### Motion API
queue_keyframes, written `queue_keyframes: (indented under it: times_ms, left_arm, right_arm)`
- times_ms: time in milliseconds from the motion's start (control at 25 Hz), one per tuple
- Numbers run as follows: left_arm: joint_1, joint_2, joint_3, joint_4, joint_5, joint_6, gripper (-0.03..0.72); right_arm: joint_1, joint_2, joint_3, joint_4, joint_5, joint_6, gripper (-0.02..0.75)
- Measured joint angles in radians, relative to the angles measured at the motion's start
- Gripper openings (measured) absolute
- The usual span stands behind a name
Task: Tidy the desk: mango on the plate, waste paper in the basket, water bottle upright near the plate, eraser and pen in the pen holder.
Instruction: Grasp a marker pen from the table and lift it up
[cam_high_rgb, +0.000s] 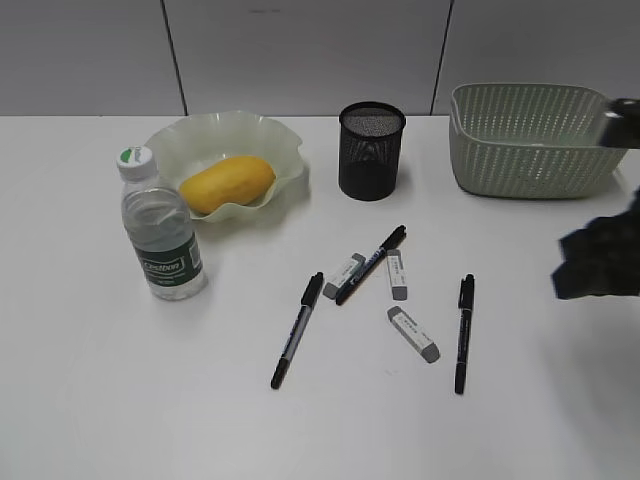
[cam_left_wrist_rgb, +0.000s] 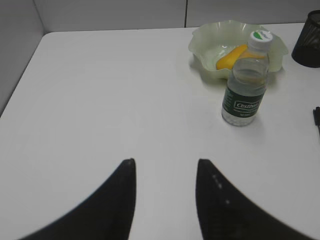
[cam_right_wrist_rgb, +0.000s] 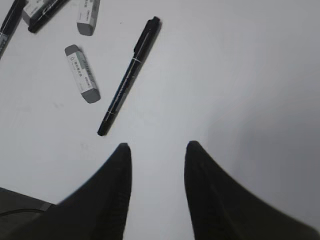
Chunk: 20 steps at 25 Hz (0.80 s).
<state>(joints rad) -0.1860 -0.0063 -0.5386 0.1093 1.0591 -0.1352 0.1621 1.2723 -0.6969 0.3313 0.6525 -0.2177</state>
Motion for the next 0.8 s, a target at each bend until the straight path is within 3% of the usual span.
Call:
queue_keyframes:
  times_ms: [120, 240, 520, 800]
  left_arm:
    - [0.000, 0.000, 0.000, -0.001, 0.000, 0.000, 0.298]
    - [0.000, 0.000, 0.000, -0.001, 0.000, 0.000, 0.298]
    - [0.000, 0.000, 0.000, -0.002, -0.001, 0.000, 0.297]
    - [0.000, 0.000, 0.000, -0.002, -0.001, 0.000, 0.283]
  right_arm:
    - [0.136, 0.216, -0.118, -0.123, -0.027, 0.226, 0.296]
    - [0.212, 0.407, -0.246, -0.228, -0.015, 0.428, 0.300]
    - [0.223, 0.685, -0.472, -0.201, 0.045, 0.584, 0.320]
    - [0.225, 0.781, -0.542, -0.270, 0.109, 0.677, 0.321]
